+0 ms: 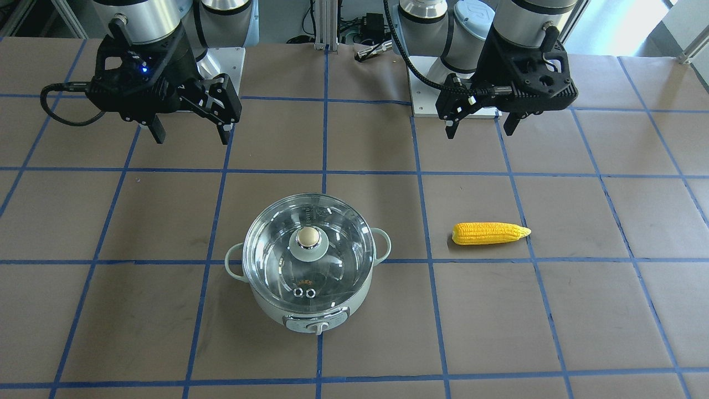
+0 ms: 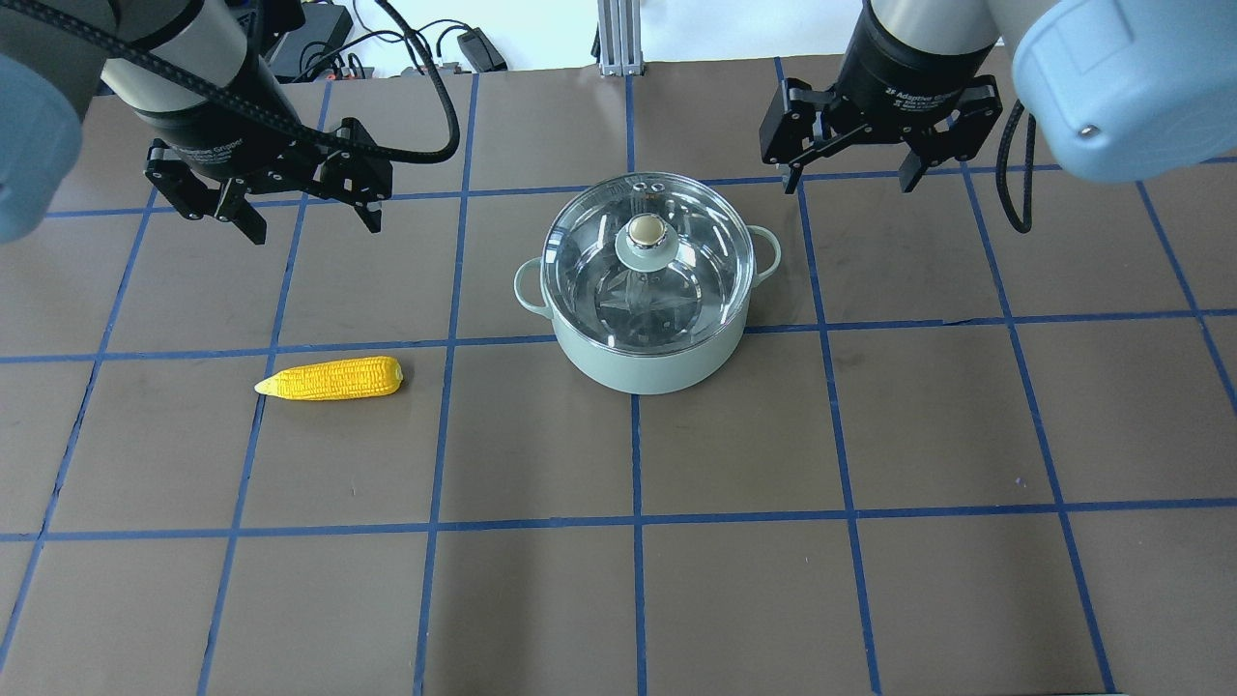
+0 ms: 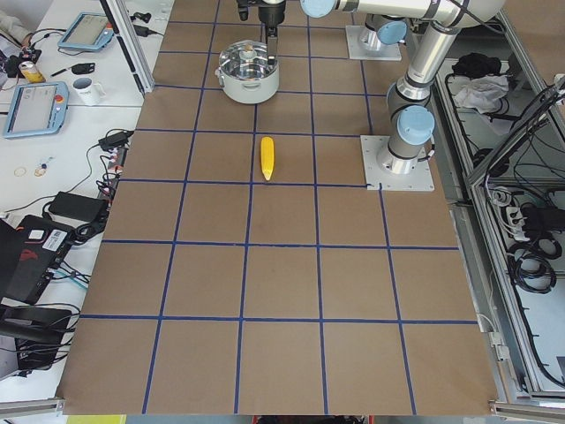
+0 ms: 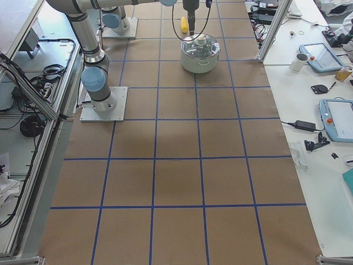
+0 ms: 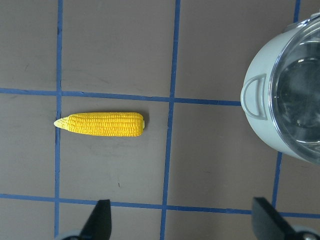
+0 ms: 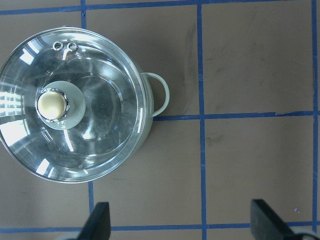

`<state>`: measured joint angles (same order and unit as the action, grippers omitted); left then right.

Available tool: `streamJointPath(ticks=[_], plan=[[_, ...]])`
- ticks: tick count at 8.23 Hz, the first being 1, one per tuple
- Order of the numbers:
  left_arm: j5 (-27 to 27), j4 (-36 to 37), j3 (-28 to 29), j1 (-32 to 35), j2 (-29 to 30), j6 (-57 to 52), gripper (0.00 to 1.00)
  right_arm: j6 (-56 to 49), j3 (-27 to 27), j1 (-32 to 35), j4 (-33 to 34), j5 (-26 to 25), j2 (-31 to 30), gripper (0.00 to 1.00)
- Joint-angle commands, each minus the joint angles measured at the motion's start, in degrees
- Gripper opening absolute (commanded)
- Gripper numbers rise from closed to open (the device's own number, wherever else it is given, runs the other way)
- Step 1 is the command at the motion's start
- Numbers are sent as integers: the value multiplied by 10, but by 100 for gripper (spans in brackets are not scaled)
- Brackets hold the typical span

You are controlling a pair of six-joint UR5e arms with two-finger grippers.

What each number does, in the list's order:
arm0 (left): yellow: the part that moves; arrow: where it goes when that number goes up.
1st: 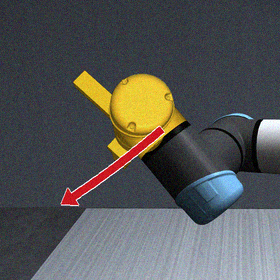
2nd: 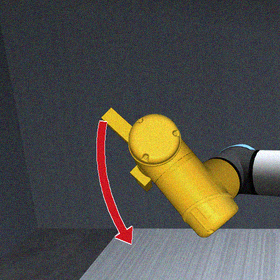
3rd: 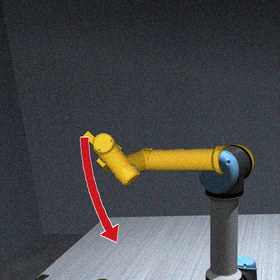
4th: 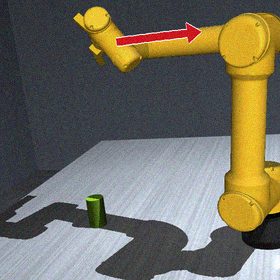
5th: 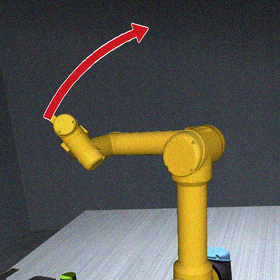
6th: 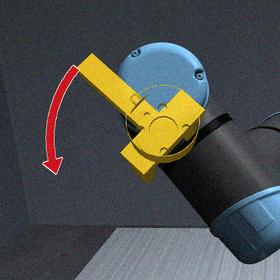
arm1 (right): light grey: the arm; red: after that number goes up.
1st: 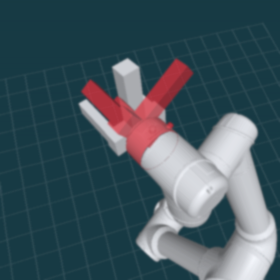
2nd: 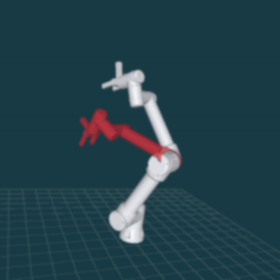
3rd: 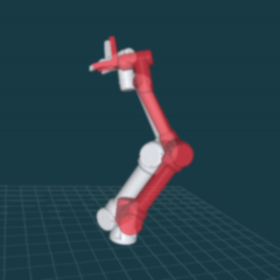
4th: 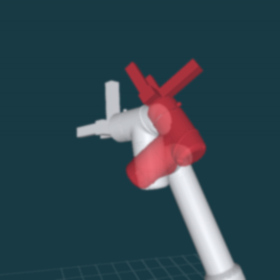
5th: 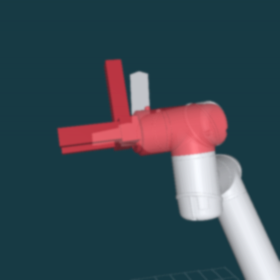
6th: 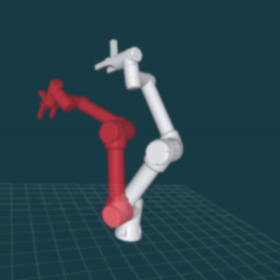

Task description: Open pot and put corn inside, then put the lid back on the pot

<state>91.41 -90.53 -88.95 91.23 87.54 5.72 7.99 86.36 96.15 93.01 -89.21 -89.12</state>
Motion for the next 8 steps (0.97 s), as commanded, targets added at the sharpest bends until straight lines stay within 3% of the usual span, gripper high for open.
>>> streamJointPath(ticks=[1,8], plan=[[0,0,-1,0,0,3,100,2,0,0,-2,-2,0,100],[3,-1,6,-8,33,10,100,6,-3,3,2,11,15,100]])
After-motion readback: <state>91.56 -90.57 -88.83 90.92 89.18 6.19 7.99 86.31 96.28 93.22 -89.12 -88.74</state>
